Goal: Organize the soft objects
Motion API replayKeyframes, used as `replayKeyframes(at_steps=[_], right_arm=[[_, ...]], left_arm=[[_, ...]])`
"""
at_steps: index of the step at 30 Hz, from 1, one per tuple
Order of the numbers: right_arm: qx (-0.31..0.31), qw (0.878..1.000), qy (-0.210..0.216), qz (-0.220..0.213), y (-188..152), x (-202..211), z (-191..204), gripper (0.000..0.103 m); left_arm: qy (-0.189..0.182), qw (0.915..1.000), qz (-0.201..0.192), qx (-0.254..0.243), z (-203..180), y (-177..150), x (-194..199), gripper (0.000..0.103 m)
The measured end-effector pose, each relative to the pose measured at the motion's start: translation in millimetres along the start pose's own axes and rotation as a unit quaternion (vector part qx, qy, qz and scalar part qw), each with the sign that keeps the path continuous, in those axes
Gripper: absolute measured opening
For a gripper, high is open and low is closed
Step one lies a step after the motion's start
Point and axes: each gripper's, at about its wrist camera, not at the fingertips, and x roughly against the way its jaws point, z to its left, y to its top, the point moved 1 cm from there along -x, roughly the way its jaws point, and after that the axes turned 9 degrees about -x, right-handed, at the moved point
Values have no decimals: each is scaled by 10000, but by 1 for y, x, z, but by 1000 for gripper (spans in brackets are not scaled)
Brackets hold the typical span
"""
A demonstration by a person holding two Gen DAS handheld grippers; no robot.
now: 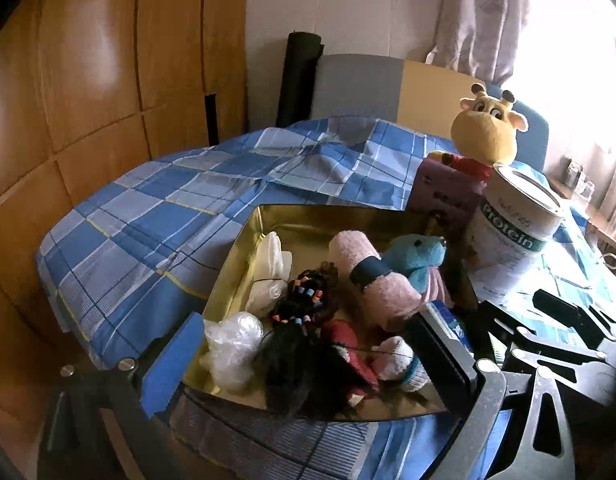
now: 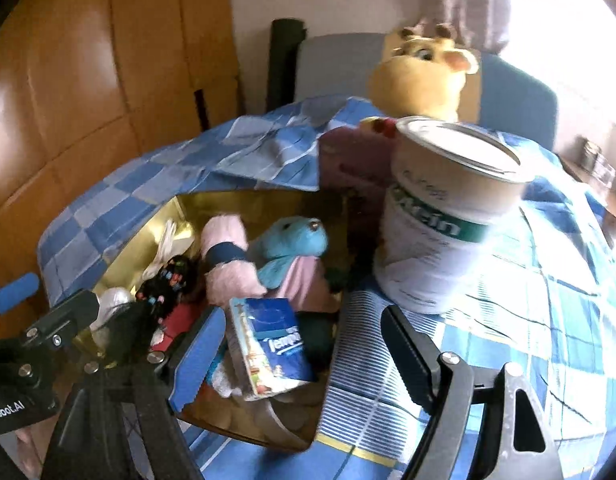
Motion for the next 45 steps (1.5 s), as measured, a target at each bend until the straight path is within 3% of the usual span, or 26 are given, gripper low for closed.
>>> replayKeyframes(at_steps=[8, 45], right_arm=[[-94, 9997, -213, -20, -12, 6, -6, 81], [-106, 9996, -242, -84, -15, 9, -6, 81]], left_arm=[[-16, 10000, -19, -25, -9, -3, 4, 103], [-44, 10000, 53, 1, -11, -7, 5, 103]])
